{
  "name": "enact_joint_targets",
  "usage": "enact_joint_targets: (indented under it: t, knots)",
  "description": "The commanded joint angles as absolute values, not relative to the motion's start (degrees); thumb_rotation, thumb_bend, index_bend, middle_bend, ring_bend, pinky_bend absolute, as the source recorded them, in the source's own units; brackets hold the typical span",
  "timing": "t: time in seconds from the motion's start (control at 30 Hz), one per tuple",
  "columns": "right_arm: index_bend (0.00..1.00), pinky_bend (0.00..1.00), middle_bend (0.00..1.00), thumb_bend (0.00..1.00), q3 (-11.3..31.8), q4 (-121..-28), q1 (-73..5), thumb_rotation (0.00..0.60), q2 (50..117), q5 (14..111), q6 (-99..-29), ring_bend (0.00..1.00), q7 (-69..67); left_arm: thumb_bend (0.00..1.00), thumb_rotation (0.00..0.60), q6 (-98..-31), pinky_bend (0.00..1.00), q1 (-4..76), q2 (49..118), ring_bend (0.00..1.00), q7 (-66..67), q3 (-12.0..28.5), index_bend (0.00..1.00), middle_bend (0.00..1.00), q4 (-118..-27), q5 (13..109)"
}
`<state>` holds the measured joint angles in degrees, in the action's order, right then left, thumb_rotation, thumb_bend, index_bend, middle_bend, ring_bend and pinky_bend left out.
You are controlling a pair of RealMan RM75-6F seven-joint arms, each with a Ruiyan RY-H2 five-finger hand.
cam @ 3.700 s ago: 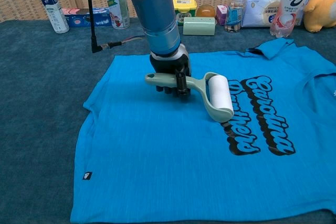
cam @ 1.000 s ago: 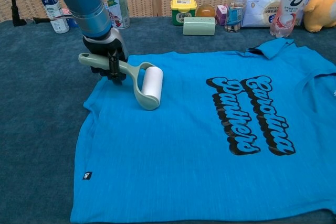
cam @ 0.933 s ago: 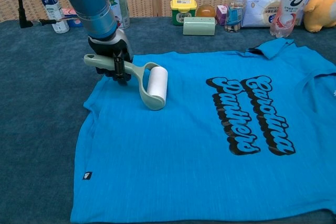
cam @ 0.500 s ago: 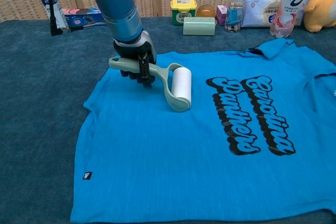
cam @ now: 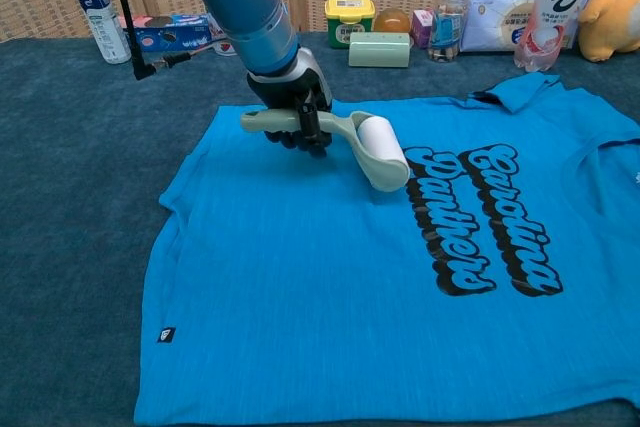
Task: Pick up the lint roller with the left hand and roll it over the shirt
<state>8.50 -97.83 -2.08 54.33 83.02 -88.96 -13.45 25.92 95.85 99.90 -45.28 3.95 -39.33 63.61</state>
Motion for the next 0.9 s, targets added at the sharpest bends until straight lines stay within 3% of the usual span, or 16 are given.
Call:
enact_joint_targets:
  t: [0.03, 0.07, 0.13, 0.23, 0.33, 0.4, 0.63, 0.8, 0.9]
  knots:
    - [0.06, 0.00, 0.00, 0.00, 8.46, -97.87, -2.09, 0.600, 54.34, 83.15, -88.99, 0.00, -13.36, 0.62, 0.600, 25.97, 0.59, 95.25, 97.28, 0.31, -43.88, 3.45, 0.50, 0.39, -42.36, 63.97]
    - [0.06, 0.00, 0.00, 0.00, 8.45, -97.90, -2.09, 0.600, 54.36, 83.18, -89.01, 0.00, -13.31, 0.60, 0.600, 26.13, 0.55, 95.24, 96.60, 0.25, -43.62, 3.06, 0.42, 0.31, -43.14, 64.23]
    - [0.06, 0.00, 0.00, 0.00, 8.38, -97.97, -2.09, 0.600, 54.41, 83.31, -89.03, 0.00, -13.18, 0.49, 0.600, 26.53, 0.45, 95.42, 95.03, 0.08, -43.65, 1.57, 0.17, 0.11, -45.01, 65.09]
    - [0.06, 0.00, 0.00, 0.00, 8.25, -98.09, -2.16, 0.600, 54.47, 83.56, -88.94, 0.00, -12.95, 0.36, 0.600, 26.29, 0.33, 95.90, 93.63, 0.00, -45.21, -1.51, 0.00, 0.00, -46.95, 66.81]
    - [0.06, 0.00, 0.00, 0.00, 8.10, -98.16, -2.18, 0.600, 54.57, 83.80, -88.92, 0.00, -12.66, 0.29, 0.600, 22.78, 0.26, 95.62, 92.68, 0.00, -47.43, -4.41, 0.00, 0.00, -48.39, 68.74]
    - [0.06, 0.00, 0.00, 0.00, 7.91, -98.34, -2.21, 0.600, 54.60, 84.11, -88.87, 0.00, -12.31, 0.27, 0.600, 16.79, 0.22, 94.38, 90.89, 0.00, -49.36, -6.87, 0.00, 0.00, -49.89, 70.48]
    - [0.06, 0.00, 0.00, 0.00, 7.51, -98.78, -2.31, 0.600, 54.58, 84.64, -88.58, 0.00, -11.81, 0.24, 0.600, 3.48, 0.18, 93.15, 82.73, 0.00, -53.28, -13.08, 0.00, 0.00, -59.09, 71.17]
    - [0.06, 0.00, 0.00, 0.00, 7.13, -99.09, -2.30, 0.600, 54.36, 85.25, -88.54, 0.00, -11.57, 0.24, 0.600, -6.78, 0.17, 92.99, 74.66, 0.00, -49.27, -18.62, 0.00, 0.00, -68.38, 66.77]
    - [0.06, 0.00, 0.00, 0.00, 6.98, -99.21, -2.22, 0.600, 54.38, 85.63, -88.79, 0.00, -11.38, 0.24, 0.600, -16.78, 0.17, 92.13, 69.42, 0.00, -41.03, -23.99, 0.00, 0.00, -75.70, 59.95]
